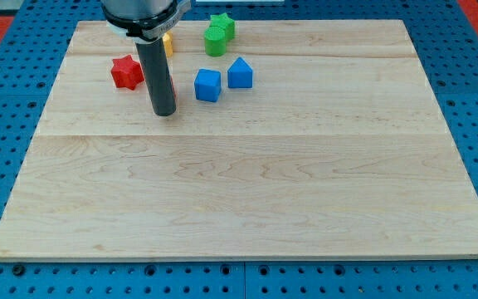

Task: Push red circle into the blue cube

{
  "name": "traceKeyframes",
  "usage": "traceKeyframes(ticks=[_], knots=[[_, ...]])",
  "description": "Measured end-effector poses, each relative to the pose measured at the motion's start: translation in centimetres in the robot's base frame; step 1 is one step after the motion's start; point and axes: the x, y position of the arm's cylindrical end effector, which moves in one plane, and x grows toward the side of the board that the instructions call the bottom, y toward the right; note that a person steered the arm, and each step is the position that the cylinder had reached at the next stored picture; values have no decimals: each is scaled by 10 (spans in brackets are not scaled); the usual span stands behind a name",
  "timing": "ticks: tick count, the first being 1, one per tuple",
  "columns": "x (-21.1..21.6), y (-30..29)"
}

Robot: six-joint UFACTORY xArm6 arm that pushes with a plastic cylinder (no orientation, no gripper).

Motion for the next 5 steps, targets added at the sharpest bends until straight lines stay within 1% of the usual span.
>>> traceKeyframes(ticks=[1,2,4,5], knots=[[0,-1],[10,-13],[87,-49],[92,-20]])
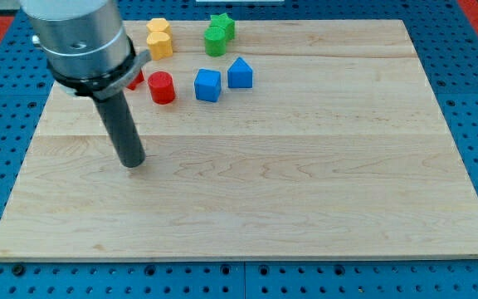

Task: Push red circle into the blue cube

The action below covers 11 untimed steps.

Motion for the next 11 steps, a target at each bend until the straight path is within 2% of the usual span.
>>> traceKeyframes(ticks=[1,2,3,4,5,6,7,8,9,10,11], knots=[[-1,86],[-36,154],[-49,132],[-76,76],[-69,-26],[-124,-43],[-156,19],[-152,40],[-124,-16],[-96,20],[-115,130]])
